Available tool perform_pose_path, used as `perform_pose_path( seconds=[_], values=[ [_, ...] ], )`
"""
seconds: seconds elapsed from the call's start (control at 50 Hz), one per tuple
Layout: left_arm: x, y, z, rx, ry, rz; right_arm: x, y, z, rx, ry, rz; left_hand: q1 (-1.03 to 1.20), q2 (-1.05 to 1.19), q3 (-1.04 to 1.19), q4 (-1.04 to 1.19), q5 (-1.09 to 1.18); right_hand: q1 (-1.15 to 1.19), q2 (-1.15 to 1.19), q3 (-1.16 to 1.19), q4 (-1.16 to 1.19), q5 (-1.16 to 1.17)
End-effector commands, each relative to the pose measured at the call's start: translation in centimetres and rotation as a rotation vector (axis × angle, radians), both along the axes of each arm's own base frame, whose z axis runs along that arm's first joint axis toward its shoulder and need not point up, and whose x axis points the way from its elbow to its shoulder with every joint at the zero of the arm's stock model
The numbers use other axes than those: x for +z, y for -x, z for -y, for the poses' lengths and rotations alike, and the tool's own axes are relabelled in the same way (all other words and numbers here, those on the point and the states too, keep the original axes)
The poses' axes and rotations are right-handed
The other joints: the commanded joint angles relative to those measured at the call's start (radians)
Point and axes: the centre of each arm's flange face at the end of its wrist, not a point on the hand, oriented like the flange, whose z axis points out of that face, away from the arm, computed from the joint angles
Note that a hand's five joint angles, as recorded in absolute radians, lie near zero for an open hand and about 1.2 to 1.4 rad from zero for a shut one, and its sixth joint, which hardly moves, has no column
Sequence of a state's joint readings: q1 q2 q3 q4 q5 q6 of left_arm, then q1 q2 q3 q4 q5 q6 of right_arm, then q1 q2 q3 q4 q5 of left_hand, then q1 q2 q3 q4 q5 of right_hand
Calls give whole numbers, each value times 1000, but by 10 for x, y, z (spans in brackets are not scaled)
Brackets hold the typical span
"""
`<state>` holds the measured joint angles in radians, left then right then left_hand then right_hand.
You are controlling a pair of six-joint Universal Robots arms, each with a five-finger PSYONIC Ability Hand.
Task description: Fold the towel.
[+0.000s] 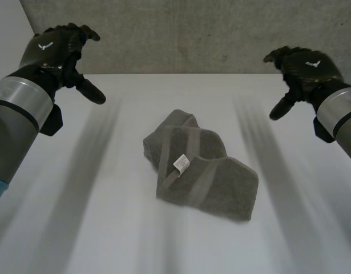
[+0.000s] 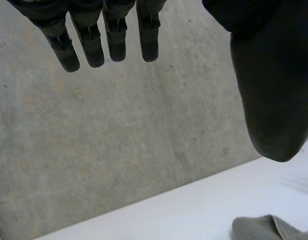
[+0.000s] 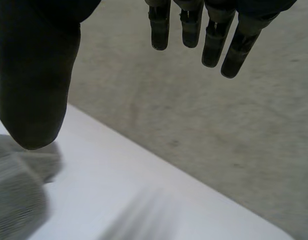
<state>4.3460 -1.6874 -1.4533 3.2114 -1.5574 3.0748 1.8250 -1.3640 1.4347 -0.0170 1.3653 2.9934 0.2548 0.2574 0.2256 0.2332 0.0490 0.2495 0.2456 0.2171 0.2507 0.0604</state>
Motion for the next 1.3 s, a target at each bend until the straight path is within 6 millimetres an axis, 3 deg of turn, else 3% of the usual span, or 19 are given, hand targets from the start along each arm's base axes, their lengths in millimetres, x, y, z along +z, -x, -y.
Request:
perform_pose_path(
  seconds=[0.02, 0.22, 0.26, 0.28, 0.32, 0.36, 0.44, 0.54, 0.58, 0.6, 0.64, 0.66, 0.76, 0.8, 0.86, 0.98, 1.08, 1.26, 1.3],
  values=[
    [-37, 15, 11, -106, -98, 40, -23, -19, -16, 202, -98, -55, -41, -44, -51, -59, -10, -75, -71, -43, -76, -60],
    [-98, 39, 21, -299, -219, 135, -73, -55, -47, 359, -196, -151, -35, -38, -51, -59, -4, -75, -71, -43, -76, -60],
    [-117, 45, 22, -333, -218, 220, -91, -66, -57, 409, -221, -195, -35, -38, -51, -59, -4, -75, -71, -43, -76, -60],
    [-117, 45, 22, -333, -218, 221, -91, -66, -57, 409, -221, -195, -35, -38, -51, -59, -4, -75, -71, -43, -76, -60],
    [-126, 49, 23, -348, -215, 266, -110, -74, -67, 453, -252, -239, -38, -41, -51, -59, -7, -75, -71, -43, -76, -60],
    [-148, 56, 23, -378, -214, 354, -120, -78, -72, 473, -264, -262, -38, -41, -51, -59, -7, -75, -71, -43, -76, -60],
    [-165, 64, 21, -412, -204, 422, -133, -84, -78, 489, -266, -299, -38, -41, -51, -59, -7, -68, -64, -43, -76, -53],
    [-179, 77, 17, -454, -164, 485, -140, -83, -77, 472, -253, -320, -38, -41, -51, -59, -7, 220, 224, -43, -76, 235],
    [-182, 83, 19, -462, -115, 506, -142, -83, -77, 473, -240, -323, -35, -38, -51, -59, -4, 655, 659, -43, -76, 670],
    [-182, 83, 19, -462, -115, 506, -142, -83, -77, 473, -240, -323, -35, -38, -51, -59, -4, 657, 661, -43, -76, 672],
    [-180, 88, 24, -456, -64, 506, -138, -82, -73, 463, -203, -332, -33, -35, -51, -59, -1, 1144, 1148, -43, -76, 1159],
    [-180, 88, 24, -456, -64, 506, -138, -82, -73, 463, -203, -332, -32, -35, -51, -59, -1, 1147, 1151, -43, -76, 1161],
    [-176, 90, 28, -444, -33, 496, -115, -68, -56, 396, -147, -319, -24, -26, -51, -59, 8, 1147, 1151, -43, -76, 1161],
    [-173, 90, 29, -430, -25, 495, -100, -48, -42, 325, -124, -304, -24, -26, -51, -59, 8, 1147, 1151, -43, -76, 1161],
    [-172, 89, 30, -416, -26, 498, -91, -31, -34, 273, -114, -297, -24, -26, -51, -59, 8, 1147, 1151, -43, -76, 1161],
    [-173, 89, 30, -412, -30, 498, -87, 1, -19, 167, -126, -294, -21, -23, -51, -59, 11, 1147, 1151, -43, -76, 1161],
    [-174, 89, 30, -414, -31, 499, -88, 49, 11, 12, -144, -313, -18, -20, -51, -59, 13, 1147, 1151, -43, -76, 1161],
    [-174, 91, 26, -420, -33, 497, -91, 74, 23, -55, -135, -449, -15, -17, -51, -59, 16, 1142, 1146, -43, -76, 1157],
    [-173, 94, 22, -430, -30, 498, -90, 77, 23, -89, -138, -471, -9, -12, -51, -59, 22, 608, 612, -43, -76, 622]
  ],
)
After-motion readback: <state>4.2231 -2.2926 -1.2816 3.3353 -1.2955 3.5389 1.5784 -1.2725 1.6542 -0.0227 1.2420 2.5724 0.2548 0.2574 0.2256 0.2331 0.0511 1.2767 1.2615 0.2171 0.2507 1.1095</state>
